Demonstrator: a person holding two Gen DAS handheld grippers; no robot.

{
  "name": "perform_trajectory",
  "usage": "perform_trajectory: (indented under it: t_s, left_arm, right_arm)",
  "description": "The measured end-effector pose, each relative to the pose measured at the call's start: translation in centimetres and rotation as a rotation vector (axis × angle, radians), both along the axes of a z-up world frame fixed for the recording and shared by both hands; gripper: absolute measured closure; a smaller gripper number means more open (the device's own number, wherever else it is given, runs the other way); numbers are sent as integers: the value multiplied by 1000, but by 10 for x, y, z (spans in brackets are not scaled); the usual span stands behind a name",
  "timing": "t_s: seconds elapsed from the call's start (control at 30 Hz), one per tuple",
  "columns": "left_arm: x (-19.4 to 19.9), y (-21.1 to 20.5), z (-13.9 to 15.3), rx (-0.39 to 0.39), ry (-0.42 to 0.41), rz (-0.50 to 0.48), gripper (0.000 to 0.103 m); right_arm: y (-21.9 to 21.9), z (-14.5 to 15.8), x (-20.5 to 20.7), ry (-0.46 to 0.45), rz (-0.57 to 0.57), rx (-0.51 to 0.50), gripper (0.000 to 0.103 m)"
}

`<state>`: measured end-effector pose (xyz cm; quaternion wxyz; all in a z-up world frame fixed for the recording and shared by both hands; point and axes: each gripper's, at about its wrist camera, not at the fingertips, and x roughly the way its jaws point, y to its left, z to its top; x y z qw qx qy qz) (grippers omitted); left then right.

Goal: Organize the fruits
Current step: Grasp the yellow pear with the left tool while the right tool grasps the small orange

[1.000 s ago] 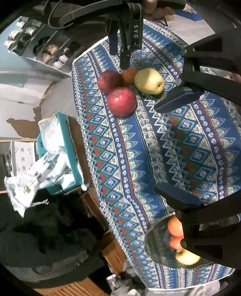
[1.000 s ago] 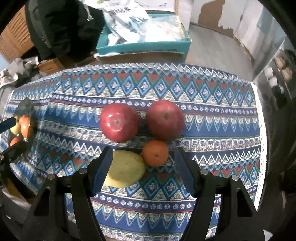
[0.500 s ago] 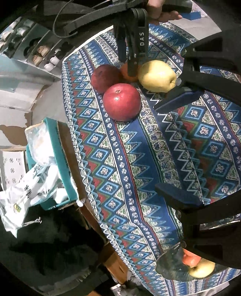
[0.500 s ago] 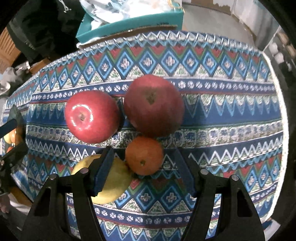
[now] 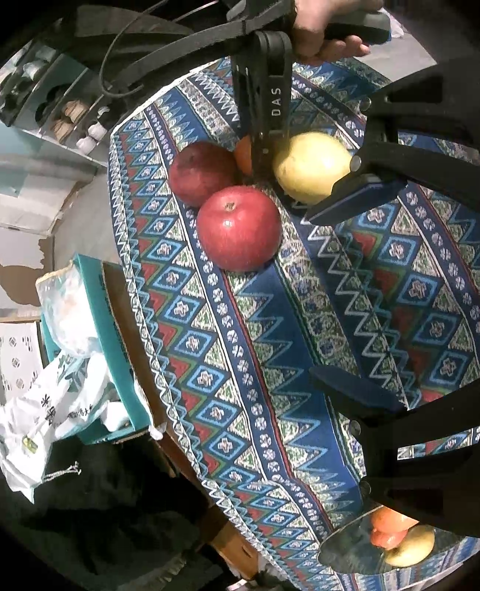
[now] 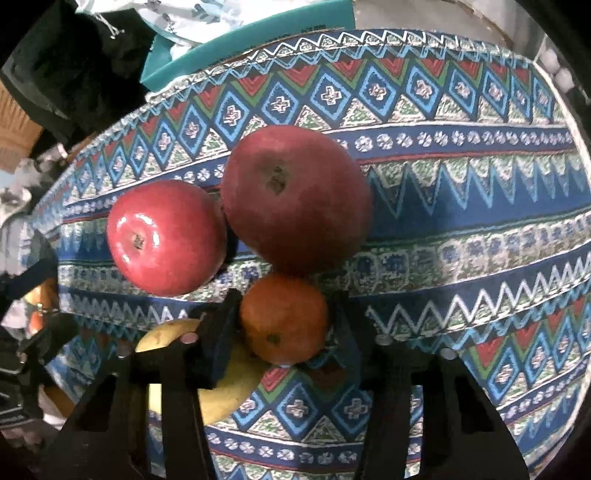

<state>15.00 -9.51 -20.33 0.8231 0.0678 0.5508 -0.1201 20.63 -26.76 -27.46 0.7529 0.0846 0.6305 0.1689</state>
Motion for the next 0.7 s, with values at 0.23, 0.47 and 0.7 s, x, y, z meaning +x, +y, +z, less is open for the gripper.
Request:
perform_trajectory:
  t_s: [0.23,0.47,0.7]
  left_arm:
    - [0,-18,4,-61,10,-32,23]
    - [-1,-50,-4,-107,46,-91,19]
    - [-5,-80,-25,-70,76,-155,18]
  right_arm:
    - [-14,17,-13,-64,6,-55,57]
    - [-50,32,-28,-92,-33,-65,57]
    - [-75,24,-42,-74,-60,-78,57]
